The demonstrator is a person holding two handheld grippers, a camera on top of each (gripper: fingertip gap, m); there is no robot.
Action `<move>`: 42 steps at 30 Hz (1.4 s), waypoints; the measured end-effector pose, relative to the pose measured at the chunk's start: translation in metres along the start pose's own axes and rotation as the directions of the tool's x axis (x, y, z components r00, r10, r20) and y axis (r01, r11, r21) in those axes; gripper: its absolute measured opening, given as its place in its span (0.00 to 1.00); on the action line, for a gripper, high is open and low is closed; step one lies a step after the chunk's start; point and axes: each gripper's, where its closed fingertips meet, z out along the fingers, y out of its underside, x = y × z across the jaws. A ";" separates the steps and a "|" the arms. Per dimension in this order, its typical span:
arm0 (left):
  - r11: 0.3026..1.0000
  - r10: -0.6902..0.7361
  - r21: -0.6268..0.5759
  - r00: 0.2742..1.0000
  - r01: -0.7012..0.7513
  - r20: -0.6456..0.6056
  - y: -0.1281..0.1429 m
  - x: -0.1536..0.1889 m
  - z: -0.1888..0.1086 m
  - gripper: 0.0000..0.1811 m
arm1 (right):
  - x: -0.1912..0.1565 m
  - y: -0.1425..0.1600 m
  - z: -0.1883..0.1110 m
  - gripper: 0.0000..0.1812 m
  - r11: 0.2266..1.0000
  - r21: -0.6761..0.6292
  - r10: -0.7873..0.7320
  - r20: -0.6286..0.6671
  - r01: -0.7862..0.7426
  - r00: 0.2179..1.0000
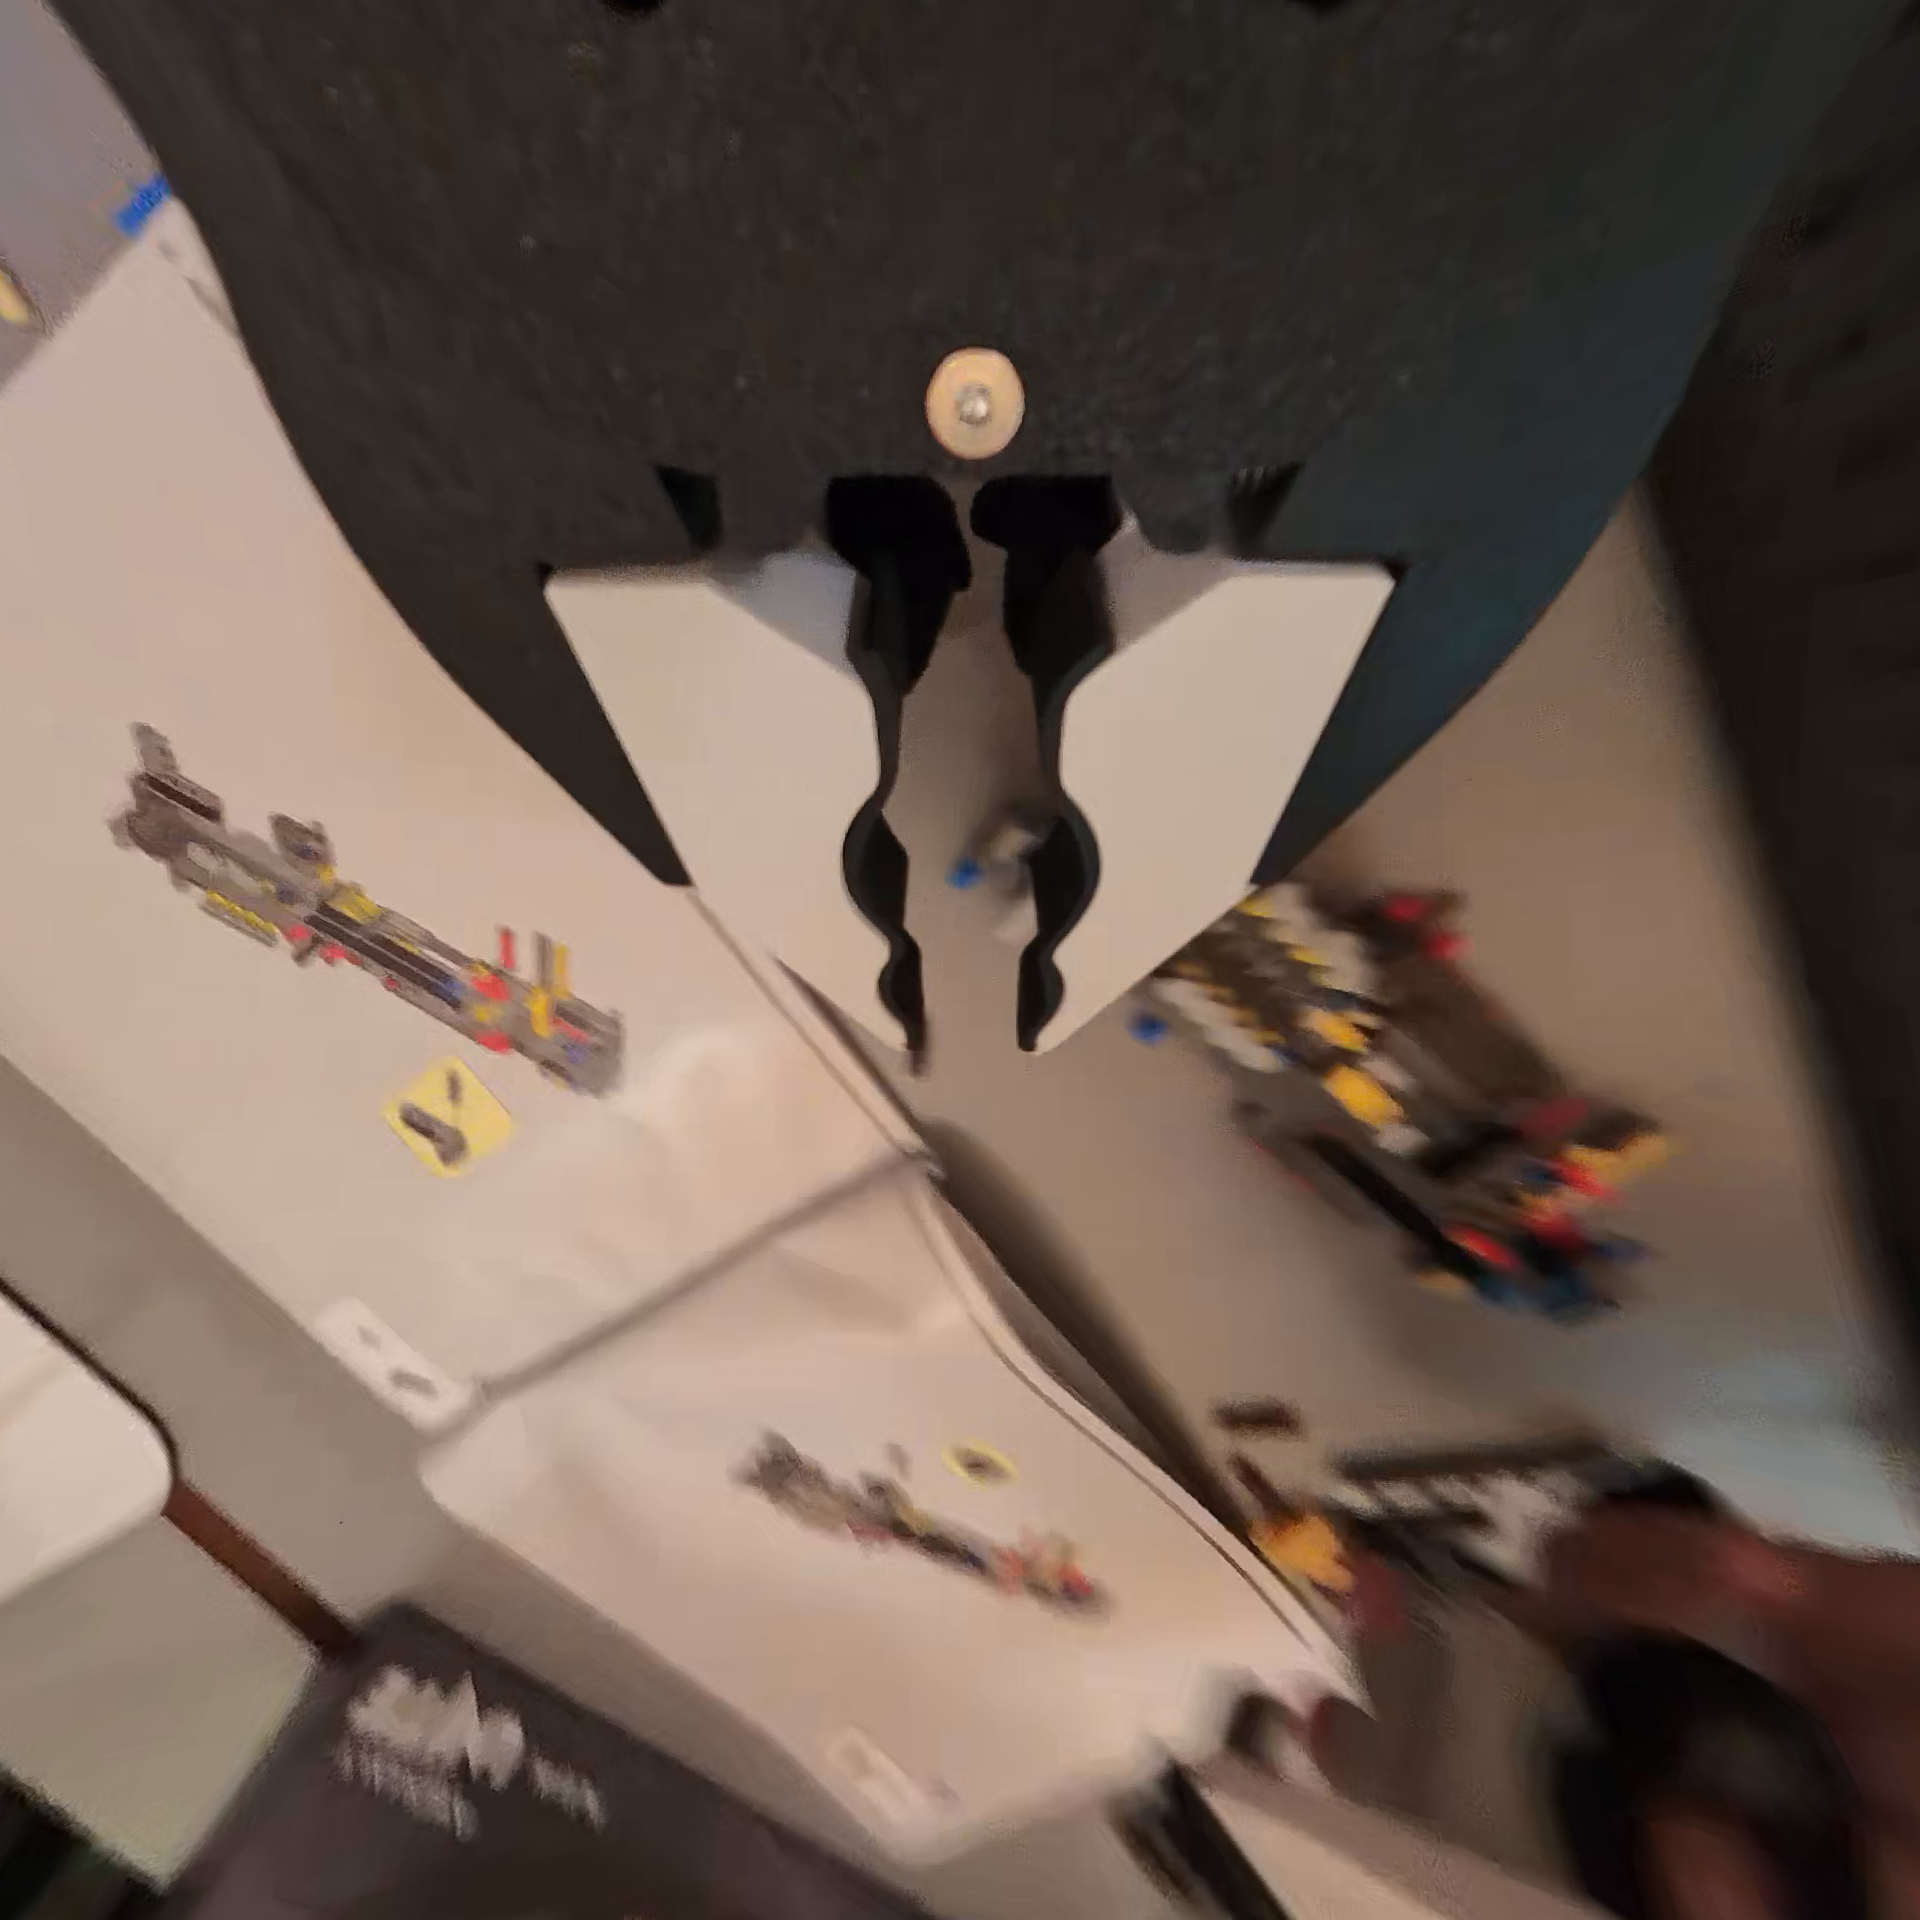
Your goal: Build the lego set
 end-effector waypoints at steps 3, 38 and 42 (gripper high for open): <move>1.000 0.001 -0.008 1.000 -0.001 -0.005 0.003 0.001 0.001 0.04 | 0.010 0.018 0.027 0.12 0.996 -0.086 0.045 0.076 -0.038 0.996; 0.951 0.293 -0.135 0.952 -0.280 0.087 0.029 0.002 0.015 0.04 | -0.038 -0.074 0.017 0.02 0.936 0.288 0.130 0.256 -0.204 0.958; 0.948 0.308 -0.111 0.946 -0.297 0.098 0.023 0.002 0.013 0.04 | -0.038 -0.059 0.018 0.02 0.965 0.200 0.118 0.242 -0.168 0.963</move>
